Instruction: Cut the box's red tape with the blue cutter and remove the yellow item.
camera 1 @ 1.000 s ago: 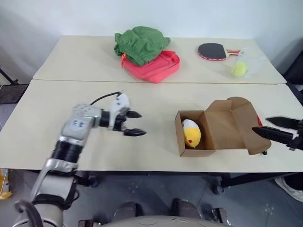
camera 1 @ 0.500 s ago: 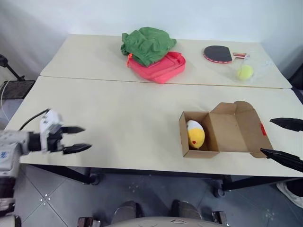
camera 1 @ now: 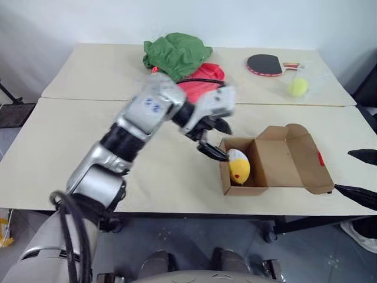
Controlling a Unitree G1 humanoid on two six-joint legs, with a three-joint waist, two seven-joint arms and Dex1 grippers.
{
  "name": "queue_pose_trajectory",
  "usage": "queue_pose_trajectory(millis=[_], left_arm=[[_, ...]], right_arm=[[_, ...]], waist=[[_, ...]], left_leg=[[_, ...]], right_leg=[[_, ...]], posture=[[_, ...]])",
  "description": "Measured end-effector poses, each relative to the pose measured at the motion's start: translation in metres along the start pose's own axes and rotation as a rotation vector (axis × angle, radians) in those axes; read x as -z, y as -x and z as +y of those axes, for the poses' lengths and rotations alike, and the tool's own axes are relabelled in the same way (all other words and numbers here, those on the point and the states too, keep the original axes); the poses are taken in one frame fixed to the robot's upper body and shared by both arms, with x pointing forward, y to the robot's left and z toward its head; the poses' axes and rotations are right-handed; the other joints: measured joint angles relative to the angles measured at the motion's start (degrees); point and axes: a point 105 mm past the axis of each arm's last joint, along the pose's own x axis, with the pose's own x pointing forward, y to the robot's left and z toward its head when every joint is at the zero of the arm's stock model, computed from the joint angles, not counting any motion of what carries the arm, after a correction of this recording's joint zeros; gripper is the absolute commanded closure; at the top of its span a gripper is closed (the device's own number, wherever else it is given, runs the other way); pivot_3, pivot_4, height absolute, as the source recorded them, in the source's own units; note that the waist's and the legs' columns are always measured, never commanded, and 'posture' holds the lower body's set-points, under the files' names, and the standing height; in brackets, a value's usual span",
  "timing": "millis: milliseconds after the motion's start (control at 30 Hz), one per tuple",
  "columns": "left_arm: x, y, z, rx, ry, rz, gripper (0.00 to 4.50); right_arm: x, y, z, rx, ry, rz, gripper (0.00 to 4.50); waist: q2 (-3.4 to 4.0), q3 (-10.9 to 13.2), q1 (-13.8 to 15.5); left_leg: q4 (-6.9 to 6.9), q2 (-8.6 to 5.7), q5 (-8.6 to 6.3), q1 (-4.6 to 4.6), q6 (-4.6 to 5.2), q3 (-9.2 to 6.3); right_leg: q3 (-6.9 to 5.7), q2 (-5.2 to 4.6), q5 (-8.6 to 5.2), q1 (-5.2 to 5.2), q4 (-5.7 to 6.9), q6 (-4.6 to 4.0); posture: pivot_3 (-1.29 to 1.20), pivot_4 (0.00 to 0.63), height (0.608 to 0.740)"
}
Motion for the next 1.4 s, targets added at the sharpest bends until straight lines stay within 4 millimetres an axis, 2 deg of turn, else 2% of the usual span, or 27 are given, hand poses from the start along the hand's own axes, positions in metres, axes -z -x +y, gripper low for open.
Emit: queue_pose_trajectory(millis=[133, 233, 333, 567, 733, 833, 933, 1300, 1400], left_arm=[[-0.004, -0.017, 0.003, 0.036, -0.093, 0.113, 0.04], [0.002, -0.045, 0.008, 0.053, -0.164, 0.179, 0.04], [0.009, -0.065, 0.013, 0.053, -0.164, 0.214, 0.04], [0.006, -0.069, 0.029, -0.001, -0.194, 0.254, 0.04], [0.022, -0.070, 0.034, -0.007, -0.160, 0.290, 0.04], [0.021, -0.075, 0.034, -0.003, -0.175, 0.306, 0.04], [0.019, -0.080, 0.036, -0.007, -0.190, 0.324, 0.58], [0.025, -0.081, 0.038, -0.014, -0.175, 0.318, 3.82], [0.022, -0.079, 0.040, -0.032, -0.142, 0.261, 4.48]], right_arm=[[0.004, -0.004, 0.007, 0.004, -0.019, -0.016, 0.00], [0.007, -0.008, 0.015, 0.013, -0.035, -0.044, 0.00], [0.007, -0.011, 0.025, -0.001, -0.044, -0.048, 0.00], [0.010, -0.012, 0.030, 0.015, -0.070, -0.047, 0.00], [0.010, -0.013, 0.032, 0.020, -0.082, -0.046, 0.00], [0.009, -0.014, 0.032, 0.019, -0.086, -0.054, 0.00], [0.007, -0.015, 0.032, 0.017, -0.082, -0.058, 0.00], [0.004, -0.017, 0.032, 0.024, -0.071, -0.063, 0.00], [0.006, -0.019, 0.033, 0.013, -0.078, -0.064, 0.00]], waist=[[0.07, 0.02, 0.33], [0.09, 0.05, 0.97], [0.10, 0.09, 1.17], [0.07, 0.11, 0.82], [0.05, 0.12, 0.87], [0.03, 0.13, 0.95], [0.03, 0.13, 0.89], [0.02, 0.14, 0.84], [0.02, 0.14, 0.81]], left_leg=[[0.07, 0.03, 0.00, -0.02, 0.01, 0.01], [0.32, 0.04, -0.05, -0.17, 0.10, -0.09], [0.50, -0.04, -0.10, -0.44, 0.26, -0.12], [0.50, -0.04, -0.13, -0.49, 0.32, -0.14], [0.51, -0.05, -0.14, -0.52, 0.33, -0.15], [0.54, -0.09, -0.17, -0.59, 0.39, -0.18], [0.55, -0.12, -0.17, -0.59, 0.41, -0.18], [0.56, -0.11, -0.17, -0.62, 0.40, -0.18], [0.56, -0.10, -0.17, -0.63, 0.41, -0.19]], right_leg=[[0.05, -0.02, -0.03, -0.05, 0.03, -0.06], [0.02, -0.08, -0.04, -0.08, 0.06, -0.08], [0.02, -0.20, -0.03, -0.26, 0.10, -0.07], [-0.01, -0.23, -0.03, -0.30, 0.08, -0.06], [-0.02, -0.23, -0.03, -0.32, 0.11, -0.06], [-0.05, -0.27, -0.03, -0.33, 0.09, -0.06], [-0.05, -0.29, -0.02, -0.33, 0.09, -0.05], [-0.06, -0.29, -0.02, -0.35, 0.11, -0.04], [-0.06, -0.29, -0.02, -0.37, 0.12, -0.04]], posture=[[0.00, 0.150, 0.740], [0.00, 0.150, 0.740], [0.00, 0.150, 0.740], [0.00, 0.150, 0.740], [0.00, 0.150, 0.740], [0.00, 0.150, 0.740], [0.00, 0.150, 0.740], [0.00, 0.150, 0.740], [0.00, 0.150, 0.740]])
